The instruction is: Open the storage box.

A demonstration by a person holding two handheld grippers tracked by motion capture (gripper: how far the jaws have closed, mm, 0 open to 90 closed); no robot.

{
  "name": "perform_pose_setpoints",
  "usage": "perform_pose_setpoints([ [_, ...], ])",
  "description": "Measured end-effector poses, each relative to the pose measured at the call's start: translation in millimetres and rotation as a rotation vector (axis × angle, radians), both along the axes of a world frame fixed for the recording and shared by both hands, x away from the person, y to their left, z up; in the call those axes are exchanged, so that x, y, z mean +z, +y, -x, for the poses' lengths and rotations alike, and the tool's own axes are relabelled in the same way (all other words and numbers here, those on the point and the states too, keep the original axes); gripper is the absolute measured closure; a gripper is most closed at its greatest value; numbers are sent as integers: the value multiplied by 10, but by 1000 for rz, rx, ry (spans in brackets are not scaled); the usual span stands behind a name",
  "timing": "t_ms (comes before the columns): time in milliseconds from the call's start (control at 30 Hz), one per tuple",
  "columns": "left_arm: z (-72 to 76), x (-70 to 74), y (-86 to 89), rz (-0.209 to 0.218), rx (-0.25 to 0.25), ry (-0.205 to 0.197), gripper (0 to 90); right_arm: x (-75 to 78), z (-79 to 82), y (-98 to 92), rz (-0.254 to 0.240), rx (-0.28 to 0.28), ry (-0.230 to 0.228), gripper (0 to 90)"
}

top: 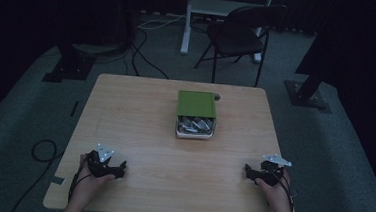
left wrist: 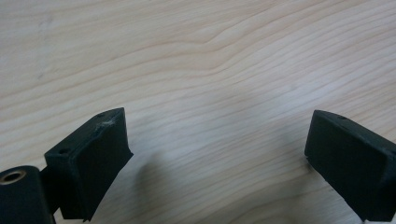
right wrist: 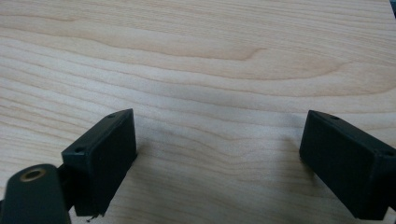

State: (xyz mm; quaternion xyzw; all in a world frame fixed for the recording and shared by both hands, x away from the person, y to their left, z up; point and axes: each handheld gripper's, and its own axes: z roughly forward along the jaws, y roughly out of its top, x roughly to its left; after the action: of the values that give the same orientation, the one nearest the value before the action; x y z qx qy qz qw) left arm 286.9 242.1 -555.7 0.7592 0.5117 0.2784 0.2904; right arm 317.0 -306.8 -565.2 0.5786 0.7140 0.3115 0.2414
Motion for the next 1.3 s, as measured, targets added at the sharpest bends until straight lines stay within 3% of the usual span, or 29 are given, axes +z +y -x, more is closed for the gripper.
perform_pose_setpoints([
  [167,-32,52,-149,3,-59,-59,70,0,0,-1,1,1,-1,104],
  [467,-92,73,-357,-34,-106,-78,70,0,0,0,0,0,0,104],
  [667,-119,99,-498,-73,-153,-107,70,0,0,0,0,0,0,104],
  [700,-123,110,-548,-103,-176,-125,70,0,0,0,0,0,0,104],
  [833,-138,138,-650,-138,-202,-153,70,0,0,0,0,0,0,105],
  [1133,-153,182,-858,-170,-260,-194,70,0,0,1,0,0,0,104],
  [1300,-166,196,-1011,-221,-304,-221,70,-1,-1,0,1,0,-1,104],
])
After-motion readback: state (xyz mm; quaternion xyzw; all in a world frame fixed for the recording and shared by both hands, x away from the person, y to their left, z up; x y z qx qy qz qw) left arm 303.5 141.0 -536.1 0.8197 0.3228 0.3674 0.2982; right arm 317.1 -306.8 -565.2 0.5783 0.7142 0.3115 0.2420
